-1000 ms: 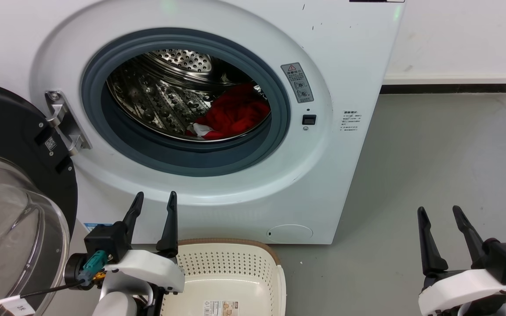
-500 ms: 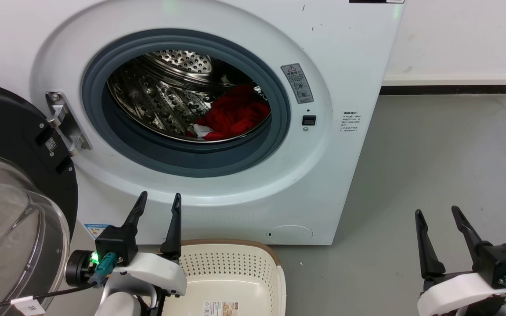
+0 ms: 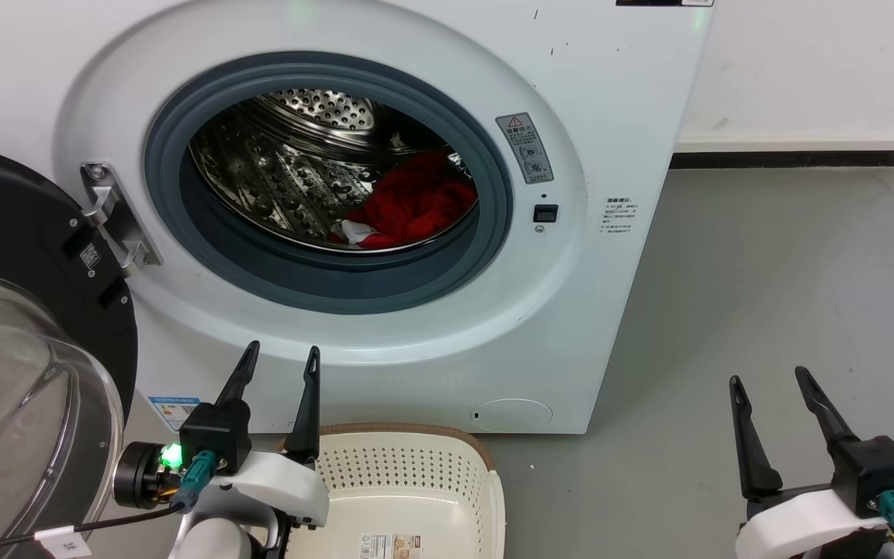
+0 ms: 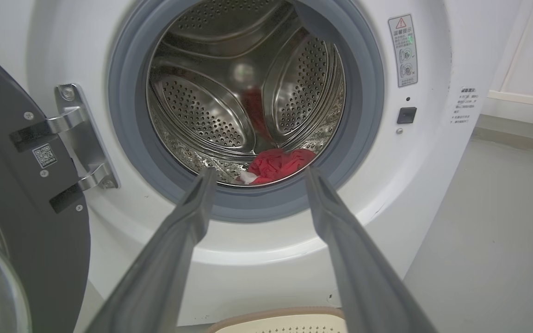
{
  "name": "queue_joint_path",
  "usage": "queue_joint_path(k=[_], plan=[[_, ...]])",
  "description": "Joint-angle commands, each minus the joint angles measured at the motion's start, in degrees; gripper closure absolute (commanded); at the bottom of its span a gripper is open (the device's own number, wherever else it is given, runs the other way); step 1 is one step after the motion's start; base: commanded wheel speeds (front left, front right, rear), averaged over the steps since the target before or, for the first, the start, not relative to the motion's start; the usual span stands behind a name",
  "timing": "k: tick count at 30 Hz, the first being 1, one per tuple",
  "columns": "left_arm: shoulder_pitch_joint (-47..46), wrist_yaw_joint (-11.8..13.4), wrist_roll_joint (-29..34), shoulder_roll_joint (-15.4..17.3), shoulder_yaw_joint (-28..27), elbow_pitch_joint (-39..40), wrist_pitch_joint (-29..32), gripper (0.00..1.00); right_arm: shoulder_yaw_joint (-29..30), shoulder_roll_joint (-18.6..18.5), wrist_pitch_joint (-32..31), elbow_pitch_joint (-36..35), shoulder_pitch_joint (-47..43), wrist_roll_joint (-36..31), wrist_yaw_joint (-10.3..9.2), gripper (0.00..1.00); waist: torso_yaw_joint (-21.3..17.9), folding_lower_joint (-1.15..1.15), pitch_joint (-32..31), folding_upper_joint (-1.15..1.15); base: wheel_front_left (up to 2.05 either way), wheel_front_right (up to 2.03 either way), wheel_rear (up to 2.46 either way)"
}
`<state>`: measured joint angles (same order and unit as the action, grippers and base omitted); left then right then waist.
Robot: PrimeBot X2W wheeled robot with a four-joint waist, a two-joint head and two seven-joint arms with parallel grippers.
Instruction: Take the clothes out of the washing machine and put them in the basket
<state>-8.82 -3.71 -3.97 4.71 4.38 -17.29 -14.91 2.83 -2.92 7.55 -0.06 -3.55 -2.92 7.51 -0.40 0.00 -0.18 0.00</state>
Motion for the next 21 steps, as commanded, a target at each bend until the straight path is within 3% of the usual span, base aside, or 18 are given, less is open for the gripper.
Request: queue_joint_path(k=[1, 21], plan=[[-0.8, -0.1, 0.3, -0.2, -0.2, -0.2, -0.4, 0.0, 0.0, 0.1, 0.3, -0.1, -0.6, -0.4, -0.04, 0.0, 0.0, 0.0, 0.0, 0.0, 0.0, 0.0, 0.0], [-3.1, -0.3, -0.3, -0.6, -1.7, -3.3, -0.3, 0.0, -0.6, 0.1, 0.1, 0.1, 1.3, 0.4, -0.04, 0.0, -1.4, 0.0, 2.0, 0.0, 0.0, 0.0, 0.0]])
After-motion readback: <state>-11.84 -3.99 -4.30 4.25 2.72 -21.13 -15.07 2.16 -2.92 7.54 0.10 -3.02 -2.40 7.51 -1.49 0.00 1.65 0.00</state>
